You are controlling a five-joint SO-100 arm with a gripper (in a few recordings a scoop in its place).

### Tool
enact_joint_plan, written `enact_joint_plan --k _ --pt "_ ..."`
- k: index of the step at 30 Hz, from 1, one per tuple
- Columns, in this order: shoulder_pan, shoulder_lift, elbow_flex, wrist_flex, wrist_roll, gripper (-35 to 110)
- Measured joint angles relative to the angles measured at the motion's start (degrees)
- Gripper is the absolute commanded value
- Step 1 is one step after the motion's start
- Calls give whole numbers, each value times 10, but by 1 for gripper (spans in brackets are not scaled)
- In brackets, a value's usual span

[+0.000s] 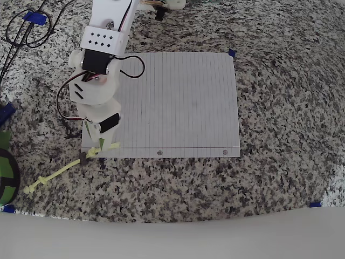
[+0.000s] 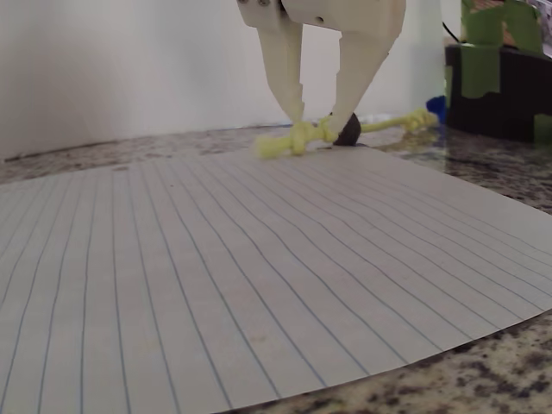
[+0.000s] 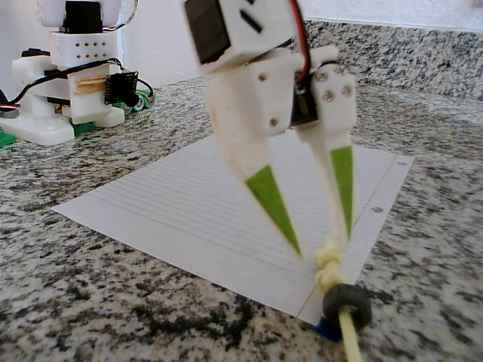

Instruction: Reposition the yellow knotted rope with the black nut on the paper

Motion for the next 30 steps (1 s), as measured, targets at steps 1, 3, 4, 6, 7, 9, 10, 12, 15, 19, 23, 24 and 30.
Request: enact_joint_plan --k 1,3,4,6,7,9,10,12,15,19,23,24,30 --pt "1 -1 -1 0 -3 29" --pt "1 -2 -1 -1 -2 30" --pt "1 -4 -1 -3 -1 30" --pt "-1 -6 -1 -7 1 30" --pt "-2 -9 -1 -7 4 30" --pt "-4 -13 -1 -7 4 31" --pt "-5 -14 -1 -7 4 31" --pt "-11 -18 -1 -11 4 31" --pt "-18 -24 -1 -11 5 29" --pt "-16 -24 -1 -13 5 26" --pt "-17 -27 -1 -21 6 23" --pt "-17 -28 -1 -23 4 17" --pt "-18 -32 -2 -23 6 0"
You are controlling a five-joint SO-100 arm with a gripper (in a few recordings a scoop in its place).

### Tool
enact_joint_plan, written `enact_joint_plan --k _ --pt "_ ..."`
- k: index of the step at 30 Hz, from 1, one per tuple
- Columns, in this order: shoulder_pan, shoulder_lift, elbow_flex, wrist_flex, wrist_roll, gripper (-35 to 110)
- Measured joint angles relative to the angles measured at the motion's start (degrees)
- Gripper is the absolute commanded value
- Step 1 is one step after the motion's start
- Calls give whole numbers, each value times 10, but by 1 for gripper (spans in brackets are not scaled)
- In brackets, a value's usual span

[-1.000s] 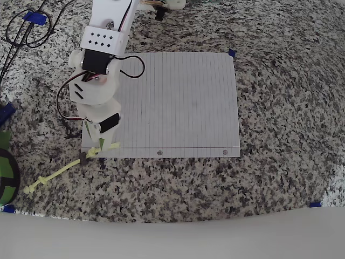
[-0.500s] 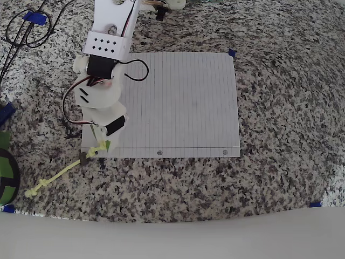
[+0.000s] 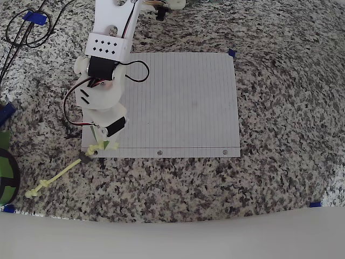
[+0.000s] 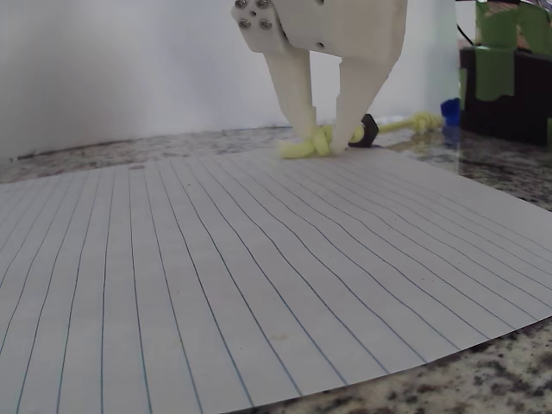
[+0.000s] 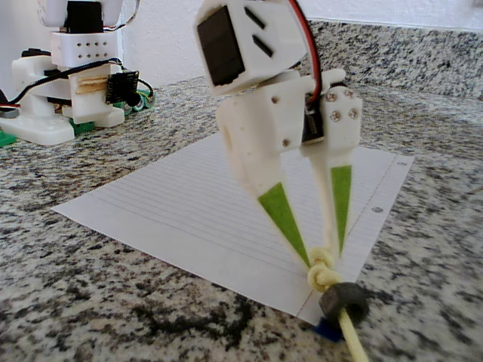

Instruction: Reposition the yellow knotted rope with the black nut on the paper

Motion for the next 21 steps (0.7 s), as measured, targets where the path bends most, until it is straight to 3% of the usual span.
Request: enact_joint_plan --k 10,21 --pt "4 11 -4 24 -33 0" --pt "30 171 75 -14 -249 0"
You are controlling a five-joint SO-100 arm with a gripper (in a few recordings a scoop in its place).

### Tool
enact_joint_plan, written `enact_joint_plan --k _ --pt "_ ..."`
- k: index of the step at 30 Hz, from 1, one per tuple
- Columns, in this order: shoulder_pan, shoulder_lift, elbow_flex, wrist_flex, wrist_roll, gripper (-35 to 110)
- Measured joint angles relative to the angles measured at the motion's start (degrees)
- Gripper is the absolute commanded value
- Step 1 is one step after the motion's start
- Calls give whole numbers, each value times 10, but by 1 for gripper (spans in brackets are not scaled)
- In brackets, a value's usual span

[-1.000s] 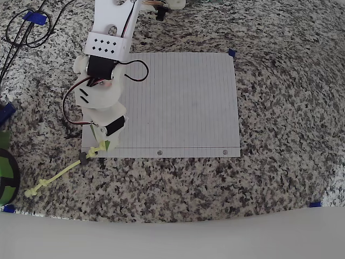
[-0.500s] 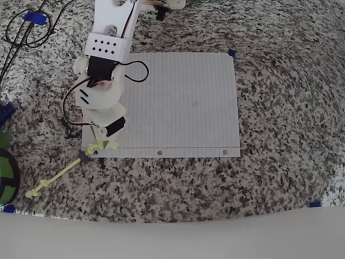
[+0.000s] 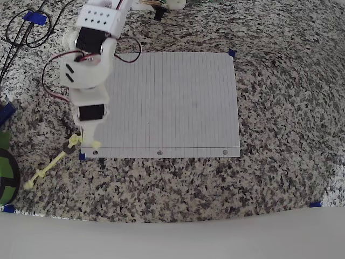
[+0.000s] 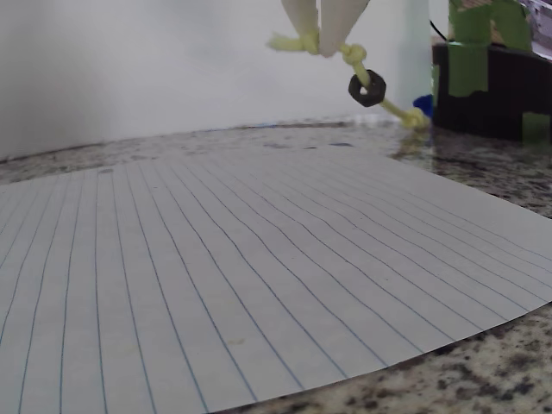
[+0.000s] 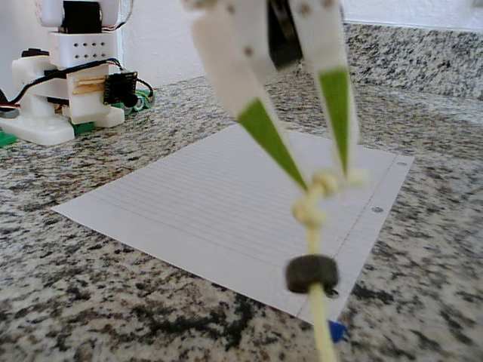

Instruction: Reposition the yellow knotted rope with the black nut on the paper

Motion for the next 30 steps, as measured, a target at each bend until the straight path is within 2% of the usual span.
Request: enact_joint_plan --k 13,20,30 --pt "24 301 260 -142 -263 0" --pt "54 505 410 -200 -318 0" --pt "142 770 603 -266 -313 0"
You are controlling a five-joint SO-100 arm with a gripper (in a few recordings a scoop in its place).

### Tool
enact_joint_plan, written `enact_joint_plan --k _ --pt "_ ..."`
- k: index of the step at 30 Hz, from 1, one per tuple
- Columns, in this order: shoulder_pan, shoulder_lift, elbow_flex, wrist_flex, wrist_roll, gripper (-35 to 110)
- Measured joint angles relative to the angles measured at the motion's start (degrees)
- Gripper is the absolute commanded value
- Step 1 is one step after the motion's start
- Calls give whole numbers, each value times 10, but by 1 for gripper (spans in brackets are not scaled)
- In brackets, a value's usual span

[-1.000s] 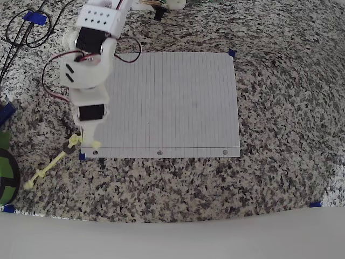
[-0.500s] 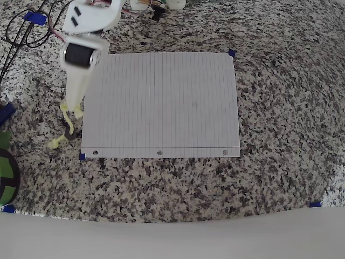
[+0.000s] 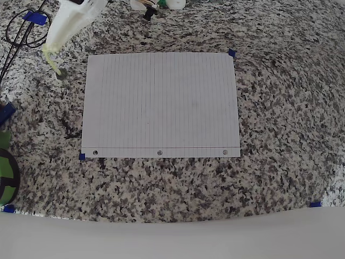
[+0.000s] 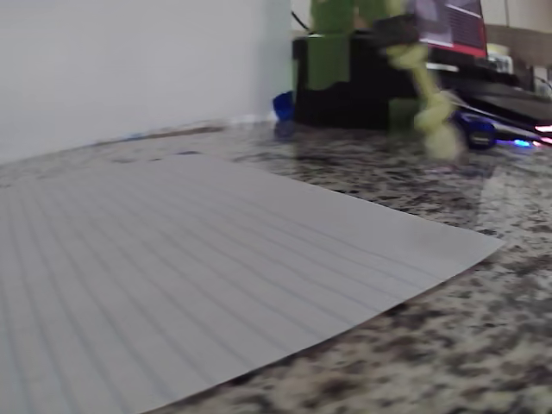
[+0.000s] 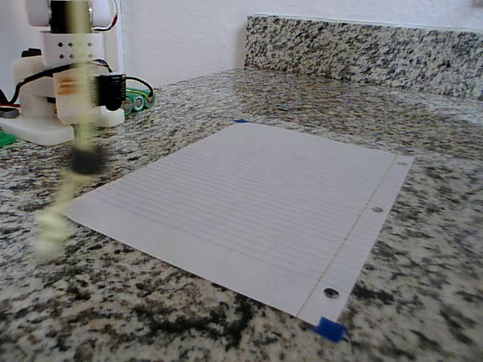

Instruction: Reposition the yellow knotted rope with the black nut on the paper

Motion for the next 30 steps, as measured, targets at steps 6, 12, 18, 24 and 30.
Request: enact_joint_plan --k 6,12,18,24,30 --pt "-55 75 56 59 61 0" --pt "-162 162 156 105 134 0" --pt "-231 216 209 150 188 0" --pt "-308 261 251 178 265 0" --pt "-382 285 252 218 337 0"
